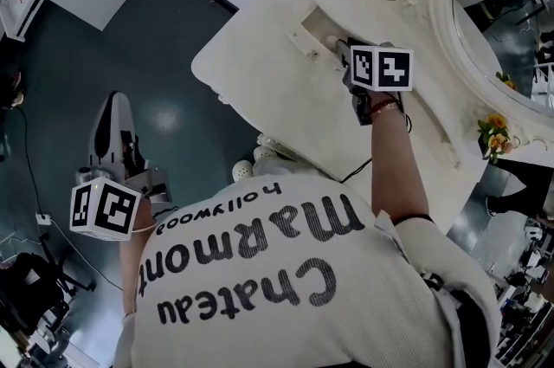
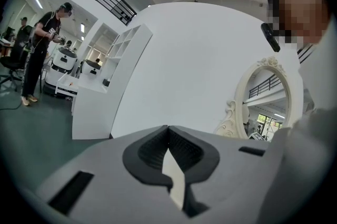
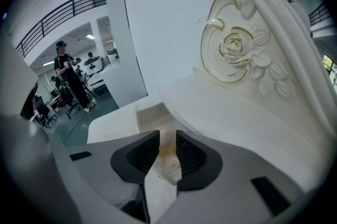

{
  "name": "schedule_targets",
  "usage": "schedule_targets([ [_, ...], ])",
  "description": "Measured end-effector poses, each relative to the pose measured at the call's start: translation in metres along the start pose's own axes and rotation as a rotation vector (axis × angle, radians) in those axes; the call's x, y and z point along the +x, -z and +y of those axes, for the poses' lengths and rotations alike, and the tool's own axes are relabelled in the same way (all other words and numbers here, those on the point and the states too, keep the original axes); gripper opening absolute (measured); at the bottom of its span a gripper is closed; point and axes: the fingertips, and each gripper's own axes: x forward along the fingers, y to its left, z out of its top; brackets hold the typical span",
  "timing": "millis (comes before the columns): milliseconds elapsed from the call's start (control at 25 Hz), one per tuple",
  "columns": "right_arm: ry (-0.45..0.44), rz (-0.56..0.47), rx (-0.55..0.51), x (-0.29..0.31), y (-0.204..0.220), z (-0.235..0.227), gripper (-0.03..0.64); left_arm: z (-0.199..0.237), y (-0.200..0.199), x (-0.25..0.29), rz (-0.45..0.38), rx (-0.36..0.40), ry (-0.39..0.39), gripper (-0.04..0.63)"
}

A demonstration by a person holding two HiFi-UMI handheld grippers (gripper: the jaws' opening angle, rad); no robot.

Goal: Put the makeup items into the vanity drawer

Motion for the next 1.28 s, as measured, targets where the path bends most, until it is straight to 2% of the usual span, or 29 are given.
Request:
schedule_targets([
  [240,-0.045,-0.138,0.228,-0.036,-0.008,0.008,0.109,-0.009,0.000,-0.001,0.002,-0.004,0.056,0.008],
  [520,0.009,-0.234,0.361,-0.086,-0.004,0.008,0.107,-0.036,0.003,0.007,0.016,0.007,0.177,0.008],
  [680,-0.042,-0.300,0.436,-0.112,0.003,0.037,0.106,-0.055,0.007,0.001,0.033,0.025,0.243,0.008],
  [960,-0.148,-0.458,0.403,-0.152,-0.001,0.091,0.079,-0.085,0.018,-0.014,0.040,0.061,0.340,0.008],
  [1280,-0.227,-0.698,0.284,-0.205,-0.021,0.132,0.051,-0.099,0.025,-0.030,0.026,0.064,0.351,0.008],
])
